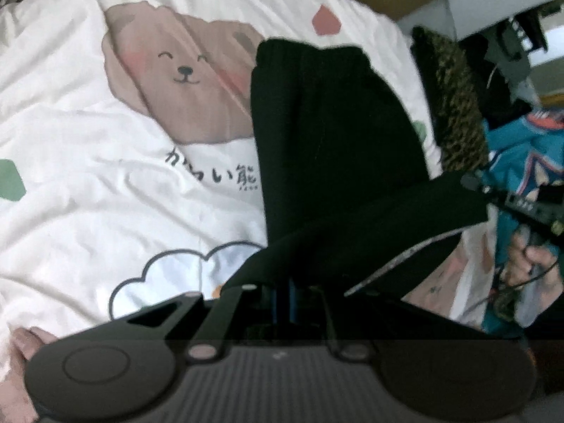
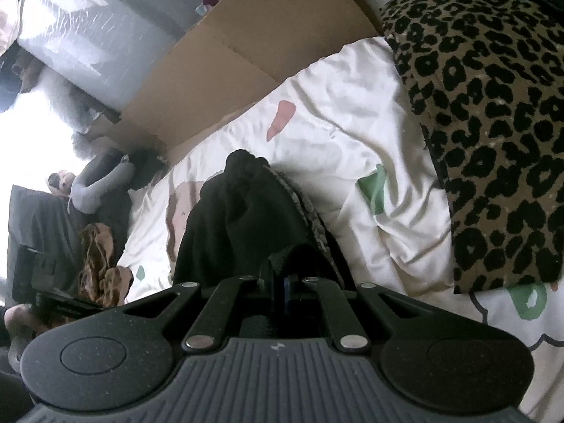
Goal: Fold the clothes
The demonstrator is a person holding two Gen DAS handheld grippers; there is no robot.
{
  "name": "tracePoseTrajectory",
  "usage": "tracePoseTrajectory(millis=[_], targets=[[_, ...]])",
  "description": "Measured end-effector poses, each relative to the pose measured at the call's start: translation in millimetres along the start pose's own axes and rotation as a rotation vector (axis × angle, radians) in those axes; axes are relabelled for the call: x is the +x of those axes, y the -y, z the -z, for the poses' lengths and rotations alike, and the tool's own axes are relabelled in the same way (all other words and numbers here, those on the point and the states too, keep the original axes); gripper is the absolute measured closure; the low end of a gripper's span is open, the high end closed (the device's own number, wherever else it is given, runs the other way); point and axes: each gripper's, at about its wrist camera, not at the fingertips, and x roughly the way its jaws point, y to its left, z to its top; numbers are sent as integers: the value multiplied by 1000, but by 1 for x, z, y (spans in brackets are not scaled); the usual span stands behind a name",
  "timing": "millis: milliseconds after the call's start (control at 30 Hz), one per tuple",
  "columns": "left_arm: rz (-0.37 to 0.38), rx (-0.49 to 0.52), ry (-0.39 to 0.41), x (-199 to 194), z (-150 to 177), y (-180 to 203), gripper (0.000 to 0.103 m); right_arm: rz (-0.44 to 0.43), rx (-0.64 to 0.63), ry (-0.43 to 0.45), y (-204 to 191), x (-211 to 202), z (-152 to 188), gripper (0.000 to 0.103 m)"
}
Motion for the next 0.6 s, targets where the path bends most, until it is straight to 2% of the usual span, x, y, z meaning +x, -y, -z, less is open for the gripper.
tracePoseTrajectory(millis=[233, 300, 367, 433, 467, 500, 600], targets=[[6, 9, 131, 13, 6, -12, 96, 38, 34, 0, 9, 8, 3, 97], [17, 14, 139, 18, 7, -13, 95, 54, 38, 2, 10, 11, 4, 96], [37, 0, 139, 20, 7, -16, 91, 57, 51, 3, 13, 13, 5, 90], [53, -32, 146, 22, 9, -22, 87, 42, 53, 10, 13, 13, 7, 68], [61, -48, 149, 23, 9, -25, 81, 36, 49, 17, 12, 12, 8, 62], [73, -63, 149, 23, 10, -28, 72, 32, 42, 21, 11, 11, 9, 58], [85, -78, 133, 29, 13, -31, 65, 42, 34, 12, 12, 11, 15, 58]])
